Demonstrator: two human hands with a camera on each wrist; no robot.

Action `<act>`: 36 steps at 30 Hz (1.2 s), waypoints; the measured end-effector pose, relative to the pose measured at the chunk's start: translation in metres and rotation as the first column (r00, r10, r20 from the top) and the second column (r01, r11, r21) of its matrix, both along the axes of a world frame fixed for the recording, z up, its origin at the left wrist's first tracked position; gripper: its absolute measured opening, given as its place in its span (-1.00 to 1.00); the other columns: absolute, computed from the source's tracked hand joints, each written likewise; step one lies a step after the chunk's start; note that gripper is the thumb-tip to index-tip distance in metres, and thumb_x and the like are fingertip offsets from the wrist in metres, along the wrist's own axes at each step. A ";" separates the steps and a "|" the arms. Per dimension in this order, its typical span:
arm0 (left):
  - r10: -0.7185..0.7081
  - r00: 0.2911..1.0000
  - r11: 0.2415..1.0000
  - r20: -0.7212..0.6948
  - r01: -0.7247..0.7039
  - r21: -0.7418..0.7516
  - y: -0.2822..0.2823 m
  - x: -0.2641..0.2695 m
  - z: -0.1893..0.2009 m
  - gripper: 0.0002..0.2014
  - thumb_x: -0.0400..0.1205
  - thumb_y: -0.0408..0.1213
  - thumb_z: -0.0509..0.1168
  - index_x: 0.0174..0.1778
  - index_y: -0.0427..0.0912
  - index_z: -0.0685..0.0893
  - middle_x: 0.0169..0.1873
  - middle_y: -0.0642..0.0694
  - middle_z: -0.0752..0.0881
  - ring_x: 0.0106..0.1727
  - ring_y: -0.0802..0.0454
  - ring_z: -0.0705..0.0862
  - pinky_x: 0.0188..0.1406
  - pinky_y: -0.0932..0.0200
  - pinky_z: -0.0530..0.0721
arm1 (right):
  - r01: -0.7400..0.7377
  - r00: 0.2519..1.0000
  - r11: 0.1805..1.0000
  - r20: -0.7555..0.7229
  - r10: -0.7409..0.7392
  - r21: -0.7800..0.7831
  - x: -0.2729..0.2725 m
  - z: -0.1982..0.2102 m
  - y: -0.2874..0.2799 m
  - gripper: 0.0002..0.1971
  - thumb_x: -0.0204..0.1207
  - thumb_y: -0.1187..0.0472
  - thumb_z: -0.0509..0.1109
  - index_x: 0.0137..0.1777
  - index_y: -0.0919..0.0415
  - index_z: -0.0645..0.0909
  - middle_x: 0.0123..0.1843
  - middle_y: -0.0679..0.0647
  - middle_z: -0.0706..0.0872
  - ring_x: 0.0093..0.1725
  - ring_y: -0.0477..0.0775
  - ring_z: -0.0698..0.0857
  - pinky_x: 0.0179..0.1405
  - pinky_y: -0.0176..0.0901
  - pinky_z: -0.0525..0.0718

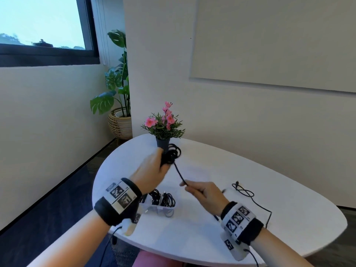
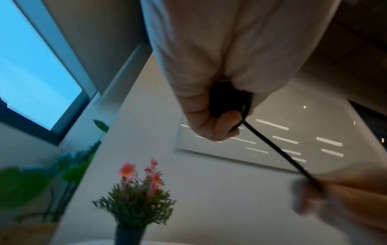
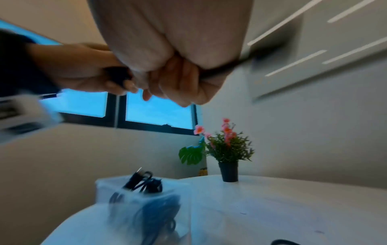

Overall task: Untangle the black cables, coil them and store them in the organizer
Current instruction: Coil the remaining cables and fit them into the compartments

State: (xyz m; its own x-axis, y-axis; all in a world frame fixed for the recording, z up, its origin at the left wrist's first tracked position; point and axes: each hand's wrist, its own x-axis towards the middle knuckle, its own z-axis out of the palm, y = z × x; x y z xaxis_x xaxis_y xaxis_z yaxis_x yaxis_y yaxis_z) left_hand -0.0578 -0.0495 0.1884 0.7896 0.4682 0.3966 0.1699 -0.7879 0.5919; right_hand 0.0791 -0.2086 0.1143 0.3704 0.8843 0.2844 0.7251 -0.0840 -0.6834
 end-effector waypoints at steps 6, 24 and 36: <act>0.123 0.964 0.950 -0.237 -0.046 0.309 0.011 0.012 -0.029 -0.84 0.60 -0.53 0.16 0.03 -0.24 0.43 -0.16 -0.05 0.51 -0.09 -0.13 0.54 -0.26 0.29 0.34 | -0.107 0.770 0.994 0.634 0.077 0.008 -0.044 0.028 -0.008 -0.76 0.65 0.01 0.14 -0.06 0.02 0.64 -0.34 -0.06 0.65 -0.40 0.05 0.61 -0.57 -0.23 0.38; -0.204 0.976 0.969 0.074 0.212 -0.129 -0.032 0.014 -0.042 -0.83 0.66 -0.33 0.24 -0.04 -0.01 0.37 -0.23 0.04 0.64 -0.29 0.17 0.57 -0.32 0.32 0.51 | 0.064 0.990 0.966 -0.139 -0.029 0.251 0.024 0.019 0.005 -0.74 0.50 0.06 0.43 0.01 0.22 0.80 -0.03 -0.01 0.83 -0.04 -0.24 0.75 -0.01 -0.23 0.68; 0.056 0.973 0.998 -0.224 -0.046 0.051 -0.021 0.024 -0.067 -0.83 0.68 -0.33 0.18 -0.09 -0.20 0.27 -0.30 -0.07 0.50 -0.29 -0.06 0.56 -0.37 0.15 0.42 | 0.074 0.493 0.997 0.870 -0.020 -0.019 -0.040 0.021 -0.004 -0.72 0.09 0.27 0.65 -0.45 0.08 0.54 -0.50 -0.05 0.56 -0.52 -0.04 0.55 -0.67 -0.33 0.30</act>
